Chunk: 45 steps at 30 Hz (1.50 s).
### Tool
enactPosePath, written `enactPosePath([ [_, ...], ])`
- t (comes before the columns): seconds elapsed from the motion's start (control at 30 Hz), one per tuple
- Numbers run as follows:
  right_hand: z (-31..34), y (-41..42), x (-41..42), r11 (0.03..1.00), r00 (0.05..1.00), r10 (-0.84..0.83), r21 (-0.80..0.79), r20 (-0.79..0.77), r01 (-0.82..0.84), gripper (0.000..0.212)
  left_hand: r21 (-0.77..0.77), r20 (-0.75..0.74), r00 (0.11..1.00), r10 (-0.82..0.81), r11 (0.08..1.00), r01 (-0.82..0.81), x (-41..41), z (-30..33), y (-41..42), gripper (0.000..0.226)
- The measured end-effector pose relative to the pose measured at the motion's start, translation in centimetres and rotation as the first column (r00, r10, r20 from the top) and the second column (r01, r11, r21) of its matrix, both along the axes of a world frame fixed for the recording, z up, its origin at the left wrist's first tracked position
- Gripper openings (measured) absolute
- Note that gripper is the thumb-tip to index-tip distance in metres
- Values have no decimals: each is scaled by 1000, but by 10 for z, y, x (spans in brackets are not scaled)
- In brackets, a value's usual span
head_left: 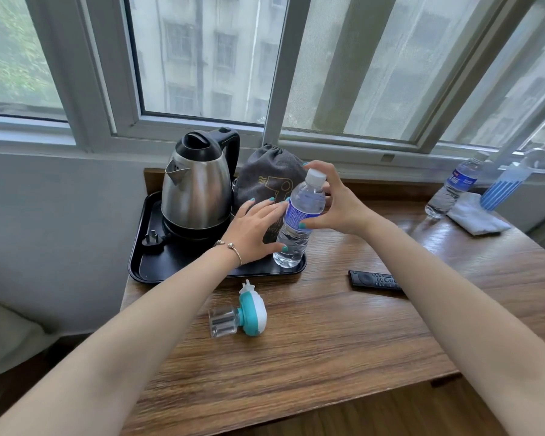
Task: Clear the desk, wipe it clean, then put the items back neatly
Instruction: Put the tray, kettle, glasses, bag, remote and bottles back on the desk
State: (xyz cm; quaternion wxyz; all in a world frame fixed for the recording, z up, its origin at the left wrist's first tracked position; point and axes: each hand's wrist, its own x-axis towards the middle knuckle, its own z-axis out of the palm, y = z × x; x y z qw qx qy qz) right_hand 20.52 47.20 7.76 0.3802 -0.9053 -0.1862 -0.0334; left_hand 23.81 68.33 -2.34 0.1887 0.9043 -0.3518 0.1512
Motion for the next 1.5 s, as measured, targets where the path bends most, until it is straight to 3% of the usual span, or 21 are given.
enactPosePath([
  [0.3,14,-4,-9,999,991,-3,-32,-137,-1,131,-119,-9,998,-67,991,65,-3,16,9,101],
  [0.67,20,-41,-27,997,985,-67,-49,-158,60,128,-274,109,991,-78,956,106,-20,86,-9,100],
  [0.97,44,-122,-26,988,991,-37,-154,-129,17,125,-263,132,989,-61,960,95,-18,139,-76,99],
  [1.1,59,-170,-23,987,994,-45,-160,-100,29,119,-166,124,989,-83,981,103,-15,148,-129,97],
  [1.27,65,-237,-16,978,995,-69,-199,-66,55,114,-215,-10,998,-58,975,54,-6,143,-206,91],
  [1.43,58,-305,-8,965,992,-108,-246,-66,89,111,-305,-386,919,-76,951,-49,8,129,-282,85],
  [1.5,53,-332,-3,962,990,-128,-252,-63,109,105,-319,-440,893,-97,946,-55,13,126,-309,85],
])
